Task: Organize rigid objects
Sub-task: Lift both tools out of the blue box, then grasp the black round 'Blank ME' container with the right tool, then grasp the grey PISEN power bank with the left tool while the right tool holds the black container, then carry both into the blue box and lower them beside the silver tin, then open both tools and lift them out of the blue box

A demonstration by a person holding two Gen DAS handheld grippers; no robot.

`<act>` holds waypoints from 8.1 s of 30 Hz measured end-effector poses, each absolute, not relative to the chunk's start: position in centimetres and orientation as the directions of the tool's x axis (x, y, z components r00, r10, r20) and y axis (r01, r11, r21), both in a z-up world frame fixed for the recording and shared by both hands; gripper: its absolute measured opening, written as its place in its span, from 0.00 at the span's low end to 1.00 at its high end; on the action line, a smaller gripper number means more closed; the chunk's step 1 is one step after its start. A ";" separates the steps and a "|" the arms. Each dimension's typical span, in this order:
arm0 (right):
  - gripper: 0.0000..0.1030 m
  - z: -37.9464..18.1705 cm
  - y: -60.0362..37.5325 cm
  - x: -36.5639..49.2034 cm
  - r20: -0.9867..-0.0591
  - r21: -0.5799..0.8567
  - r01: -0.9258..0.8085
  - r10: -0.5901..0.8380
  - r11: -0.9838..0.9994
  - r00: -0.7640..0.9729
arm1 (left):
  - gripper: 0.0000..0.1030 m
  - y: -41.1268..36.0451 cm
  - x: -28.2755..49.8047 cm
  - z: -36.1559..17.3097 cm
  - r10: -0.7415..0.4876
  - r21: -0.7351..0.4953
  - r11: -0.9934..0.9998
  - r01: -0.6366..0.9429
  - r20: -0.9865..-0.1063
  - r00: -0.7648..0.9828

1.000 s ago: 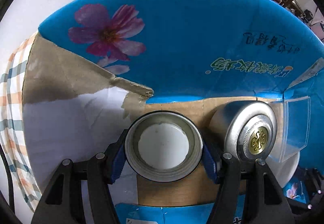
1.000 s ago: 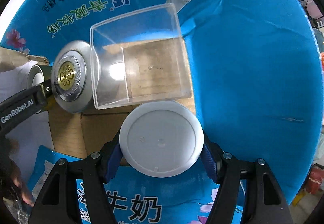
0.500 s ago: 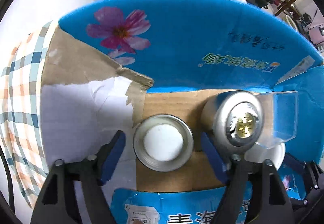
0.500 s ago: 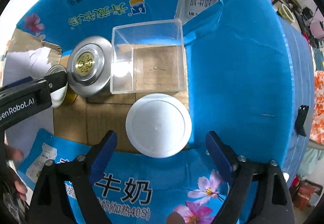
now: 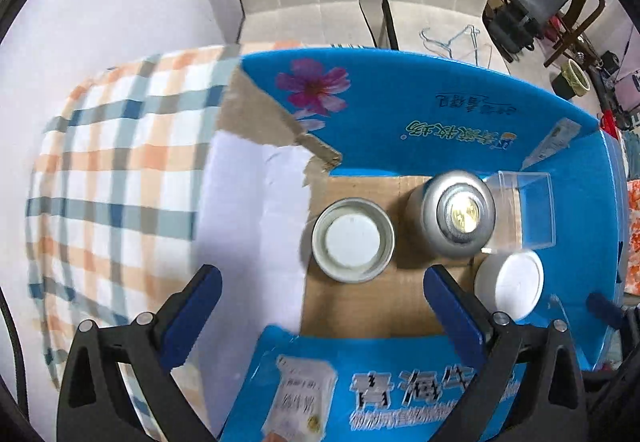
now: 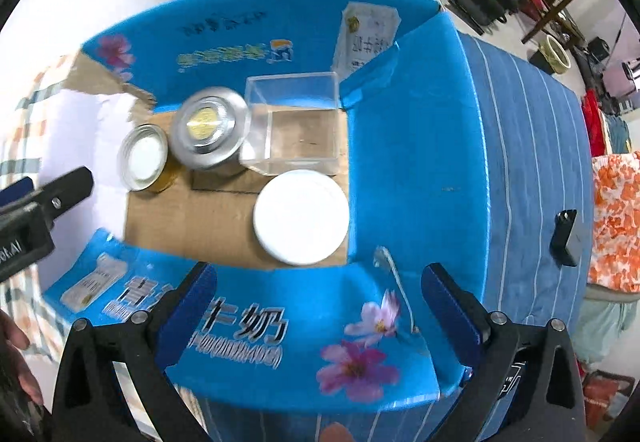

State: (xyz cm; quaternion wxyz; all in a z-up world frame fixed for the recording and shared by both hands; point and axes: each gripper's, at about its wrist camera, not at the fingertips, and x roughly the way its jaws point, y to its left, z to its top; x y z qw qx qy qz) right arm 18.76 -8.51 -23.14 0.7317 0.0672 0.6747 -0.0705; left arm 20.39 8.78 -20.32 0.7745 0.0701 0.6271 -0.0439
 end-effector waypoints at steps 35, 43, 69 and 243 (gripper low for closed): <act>1.00 -2.9 -9.1 5.9 -0.909 0.178 0.130 0.113 0.975 0.402 | 1.00 7.1 4.2 -0.9 -0.035 0.045 0.988 0.151 -0.871 0.489; 1.00 -5.2 -16.0 2.7 -0.931 0.212 0.287 0.104 0.934 0.349 | 1.00 4.4 3.1 -0.4 -0.062 0.038 0.980 0.193 -0.871 0.488; 0.78 -34.0 -34.3 -3.1 -0.969 0.161 0.663 0.245 0.731 -0.035 | 1.00 -20.4 -0.2 -24.2 0.120 0.168 0.870 0.464 -0.984 0.133; 0.80 -33.8 -1.9 28.1 -0.934 0.249 0.240 0.299 0.938 -0.197 | 0.68 9.0 17.7 -26.8 -0.130 -0.131 0.972 0.196 -0.991 -0.019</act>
